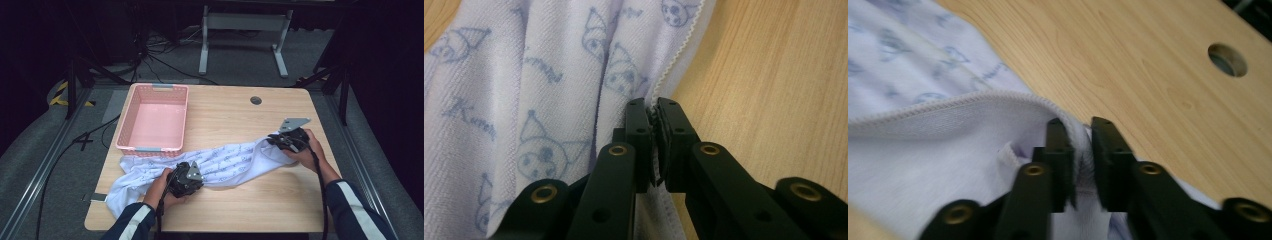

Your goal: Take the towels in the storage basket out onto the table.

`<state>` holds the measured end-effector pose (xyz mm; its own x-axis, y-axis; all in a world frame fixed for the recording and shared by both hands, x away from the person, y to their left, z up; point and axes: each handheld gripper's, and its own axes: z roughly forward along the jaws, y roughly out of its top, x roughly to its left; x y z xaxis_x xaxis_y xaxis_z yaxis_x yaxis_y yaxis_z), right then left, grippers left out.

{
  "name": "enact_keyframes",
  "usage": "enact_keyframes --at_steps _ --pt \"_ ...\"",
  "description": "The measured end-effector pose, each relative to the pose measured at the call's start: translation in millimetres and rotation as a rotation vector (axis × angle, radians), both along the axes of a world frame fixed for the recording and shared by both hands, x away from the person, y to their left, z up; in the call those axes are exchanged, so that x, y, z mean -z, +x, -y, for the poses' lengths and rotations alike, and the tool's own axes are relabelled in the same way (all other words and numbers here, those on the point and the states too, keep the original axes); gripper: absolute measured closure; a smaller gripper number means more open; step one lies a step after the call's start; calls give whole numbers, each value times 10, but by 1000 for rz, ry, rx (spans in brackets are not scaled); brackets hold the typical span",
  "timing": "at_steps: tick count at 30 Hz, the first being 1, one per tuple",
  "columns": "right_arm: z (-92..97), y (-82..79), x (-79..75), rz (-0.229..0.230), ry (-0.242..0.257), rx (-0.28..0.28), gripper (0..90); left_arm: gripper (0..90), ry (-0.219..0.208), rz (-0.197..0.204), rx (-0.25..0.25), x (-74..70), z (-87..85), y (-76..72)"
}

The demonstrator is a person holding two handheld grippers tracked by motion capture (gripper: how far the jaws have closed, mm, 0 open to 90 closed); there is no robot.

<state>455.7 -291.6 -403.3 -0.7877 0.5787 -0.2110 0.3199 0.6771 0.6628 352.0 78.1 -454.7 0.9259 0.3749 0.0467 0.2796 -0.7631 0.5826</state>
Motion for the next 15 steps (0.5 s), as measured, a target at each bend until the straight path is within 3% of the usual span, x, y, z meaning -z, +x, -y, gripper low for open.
enact_keyframes --at_steps 2,3,7,10,13,15 --pt "-103 104 97 4 -61 60 611 849 -3 -4 -3 2 -2 -2" --pt "-112 124 115 0 -60 74 574 849 -11 -6 -5 7 -2 0" --pt "-6 44 22 6 53 82 501 846 -16 -11 -3 9 -4 6" --pt "121 -161 -117 38 114 49 562 844 -15 -13 -4 7 3 8" --pt "174 -363 -130 35 116 -22 681 844 -21 -19 -6 10 10 10" --pt "125 -478 -23 14 72 -68 697 845 -22 -25 -12 9 11 9"
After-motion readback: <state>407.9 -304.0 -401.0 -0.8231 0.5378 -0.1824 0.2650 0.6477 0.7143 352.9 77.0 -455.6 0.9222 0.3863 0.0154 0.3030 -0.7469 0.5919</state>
